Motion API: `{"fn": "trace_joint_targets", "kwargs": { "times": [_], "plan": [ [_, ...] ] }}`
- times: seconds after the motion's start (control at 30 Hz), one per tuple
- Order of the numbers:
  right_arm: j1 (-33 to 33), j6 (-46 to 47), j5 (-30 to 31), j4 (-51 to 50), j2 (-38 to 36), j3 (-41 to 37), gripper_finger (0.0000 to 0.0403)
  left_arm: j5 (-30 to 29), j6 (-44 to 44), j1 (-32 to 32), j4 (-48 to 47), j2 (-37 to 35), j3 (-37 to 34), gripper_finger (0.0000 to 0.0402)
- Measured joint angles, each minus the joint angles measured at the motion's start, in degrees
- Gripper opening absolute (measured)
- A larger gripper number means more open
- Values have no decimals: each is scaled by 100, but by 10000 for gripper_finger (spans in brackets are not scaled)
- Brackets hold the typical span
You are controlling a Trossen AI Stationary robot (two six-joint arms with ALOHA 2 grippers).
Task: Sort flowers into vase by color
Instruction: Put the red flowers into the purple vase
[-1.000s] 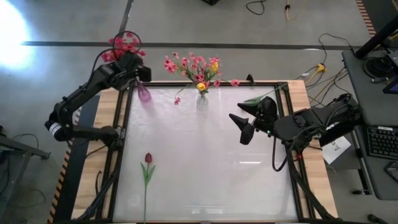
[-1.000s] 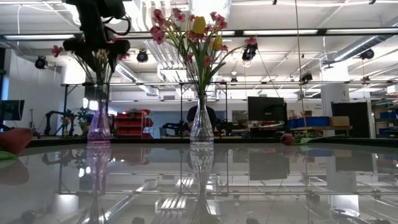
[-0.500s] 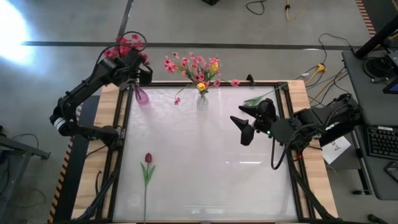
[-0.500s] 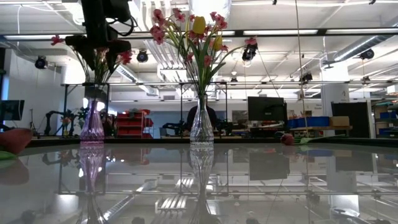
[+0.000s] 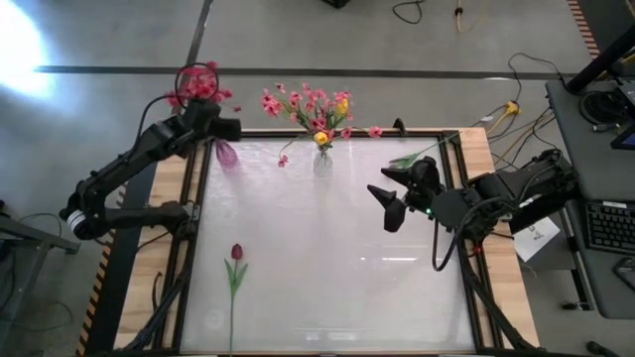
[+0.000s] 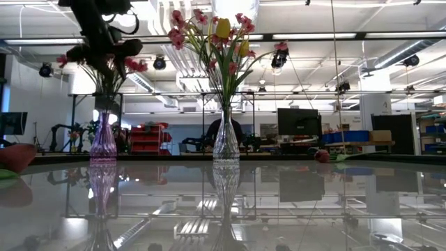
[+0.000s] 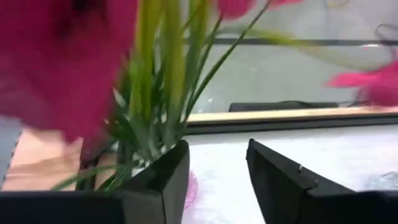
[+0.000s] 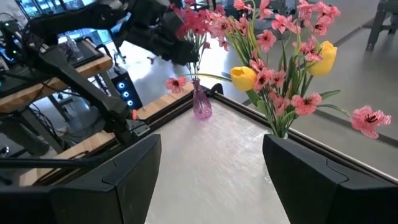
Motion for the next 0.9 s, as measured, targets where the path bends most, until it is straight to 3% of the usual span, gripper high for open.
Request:
{"fn": "trace_joint_targets", "kwargs": {
  "times": [0.17, 0.33, 0.47, 0.73, 0.9],
  "plan": [
    [0, 40, -131, -2, -2, 0, 274, -20, 272, 4, 104, -57, -351, 120],
    [0, -35, -170, -4, -2, 0, 274, 482, 1388, -56, 1542, -198, -764, 104],
    [0, -9, -175, -4, -8, 0, 274, 427, 1937, -51, 1783, -268, -808, 104],
    [0, 12, -278, -10, -9, 0, 274, 162, 2445, -43, 1875, -499, -808, 161],
    [0, -99, -269, 13, -13, 0, 274, -586, 1824, -25, 1747, -510, -825, 213]
  ]
}}
